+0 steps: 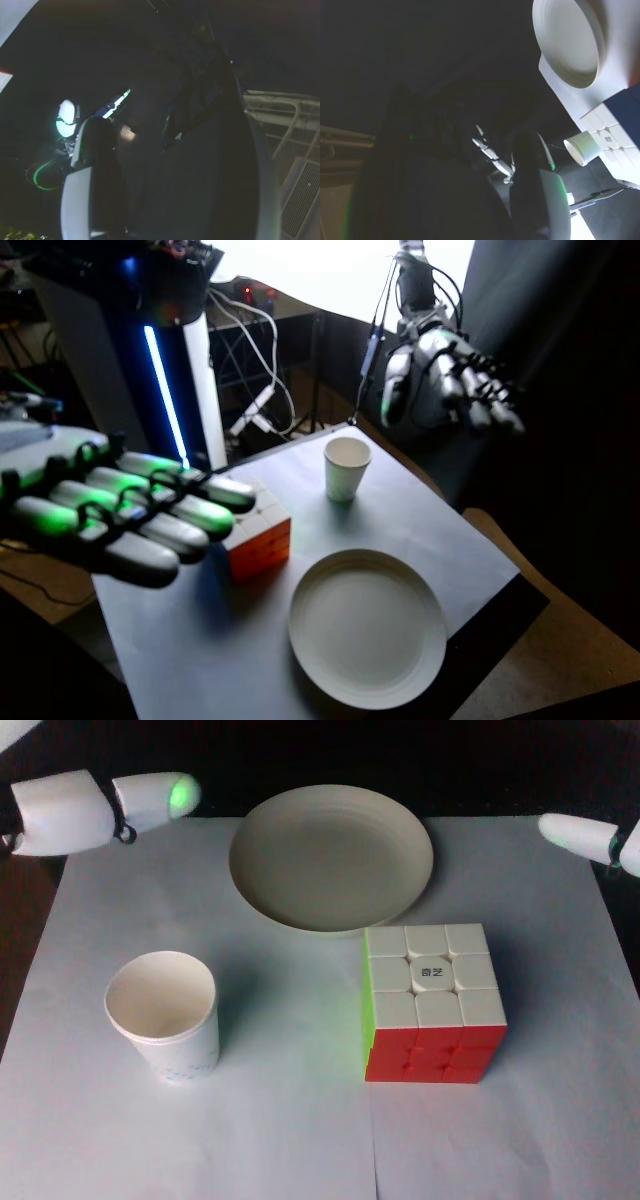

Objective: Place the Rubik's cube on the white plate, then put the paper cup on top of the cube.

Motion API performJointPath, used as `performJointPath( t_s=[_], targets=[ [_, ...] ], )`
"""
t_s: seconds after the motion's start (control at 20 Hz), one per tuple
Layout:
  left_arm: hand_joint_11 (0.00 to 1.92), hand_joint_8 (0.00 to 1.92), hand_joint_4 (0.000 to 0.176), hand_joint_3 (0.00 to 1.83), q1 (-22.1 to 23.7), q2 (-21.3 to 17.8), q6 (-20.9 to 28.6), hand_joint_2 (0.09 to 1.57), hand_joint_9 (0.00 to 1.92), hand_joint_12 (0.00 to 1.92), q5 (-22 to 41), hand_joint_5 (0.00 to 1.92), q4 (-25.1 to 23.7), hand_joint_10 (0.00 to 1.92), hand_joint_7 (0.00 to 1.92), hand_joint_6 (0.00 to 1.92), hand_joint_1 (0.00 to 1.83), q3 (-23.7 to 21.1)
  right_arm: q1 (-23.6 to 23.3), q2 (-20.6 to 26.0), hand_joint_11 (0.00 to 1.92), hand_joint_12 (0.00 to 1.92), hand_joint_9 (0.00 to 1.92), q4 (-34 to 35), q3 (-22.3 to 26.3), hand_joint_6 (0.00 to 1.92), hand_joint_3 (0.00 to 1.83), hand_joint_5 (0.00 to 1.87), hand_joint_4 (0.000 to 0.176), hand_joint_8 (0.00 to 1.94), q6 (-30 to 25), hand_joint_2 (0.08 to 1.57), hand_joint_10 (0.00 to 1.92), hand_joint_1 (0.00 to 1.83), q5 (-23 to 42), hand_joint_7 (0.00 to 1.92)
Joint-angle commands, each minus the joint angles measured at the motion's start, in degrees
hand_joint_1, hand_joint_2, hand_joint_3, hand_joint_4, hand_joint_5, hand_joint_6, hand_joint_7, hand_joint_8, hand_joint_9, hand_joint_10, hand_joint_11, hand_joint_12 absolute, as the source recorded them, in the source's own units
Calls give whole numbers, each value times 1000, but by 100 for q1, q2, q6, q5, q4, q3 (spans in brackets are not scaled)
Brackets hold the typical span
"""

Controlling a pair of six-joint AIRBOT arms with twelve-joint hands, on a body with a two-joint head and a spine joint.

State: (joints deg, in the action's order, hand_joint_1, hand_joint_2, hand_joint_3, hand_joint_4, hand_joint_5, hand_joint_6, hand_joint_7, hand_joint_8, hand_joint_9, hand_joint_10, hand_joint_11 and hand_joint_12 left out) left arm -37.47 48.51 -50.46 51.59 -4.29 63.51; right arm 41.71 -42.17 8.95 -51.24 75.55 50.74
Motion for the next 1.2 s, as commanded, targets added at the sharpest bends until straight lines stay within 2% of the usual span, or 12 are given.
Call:
performJointPath(
  t_s=[0.0,0.2,0.25,0.35,0.4,0.5,0.6,0.8,0.85,0.95,1.0,1.15],
  targets=[
    [0,1,42,0,8,42,1,1345,76,622,689,77,161,15,81,2,187,-14,-45,11,0,444,0,14,38,0,1,0,8,0,4,1364,0,231,748,0],
    [0,0,56,0,-165,38,2,1326,17,455,790,51,248,3,43,0,206,-55,-28,-2,0,212,0,9,117,0,0,0,46,0,5,1338,0,195,751,0],
    [0,0,52,0,-175,42,2,1311,18,399,773,67,248,0,35,0,195,-60,-16,-5,0,195,0,8,133,0,0,0,0,0,5,1339,0,177,751,0],
    [0,0,58,0,-201,45,1,1296,3,388,758,63,260,0,25,0,152,-67,7,-19,0,197,0,7,173,0,0,0,0,0,5,1330,0,161,753,0],
    [0,0,61,0,-213,47,1,1295,0,325,750,62,276,0,24,0,170,-71,20,-23,0,51,0,7,202,0,0,0,16,0,5,1321,0,177,755,0],
    [0,0,55,3,-224,47,0,1305,0,89,699,50,313,0,0,6,154,-71,61,-30,0,0,0,-36,244,0,0,0,96,0,-172,1297,0,223,760,0],
    [0,0,73,0,-225,57,-7,1295,0,98,684,44,336,0,0,0,195,-59,187,-32,18,15,0,-287,217,0,0,0,47,0,-799,1241,0,280,800,0],
    [0,0,80,5,-226,72,-44,1307,0,0,655,20,417,0,0,2,172,-22,476,-110,0,0,0,-692,181,0,0,0,47,0,-1677,1180,0,360,919,0],
    [0,0,82,4,-224,73,-61,1305,0,0,637,21,434,0,0,2,169,-16,561,-160,20,10,0,-868,175,0,0,0,26,0,-1963,1163,0,410,925,0],
    [0,0,84,1,-220,79,-81,1304,0,0,629,41,493,0,0,8,208,-1,732,-248,0,317,0,-1029,173,0,80,0,37,0,-2273,1015,0,544,944,0],
    [0,0,74,2,-218,85,-114,1309,0,0,621,43,514,0,0,7,202,2,797,-313,0,576,0,-1029,172,0,28,0,84,0,-2304,1017,0,614,955,0],
    [38,0,76,0,-216,88,-146,1300,0,26,620,53,558,0,0,6,193,3,952,-550,0,571,0,-1029,100,0,2,0,67,0,-2415,1008,0,593,951,0]
  ],
)
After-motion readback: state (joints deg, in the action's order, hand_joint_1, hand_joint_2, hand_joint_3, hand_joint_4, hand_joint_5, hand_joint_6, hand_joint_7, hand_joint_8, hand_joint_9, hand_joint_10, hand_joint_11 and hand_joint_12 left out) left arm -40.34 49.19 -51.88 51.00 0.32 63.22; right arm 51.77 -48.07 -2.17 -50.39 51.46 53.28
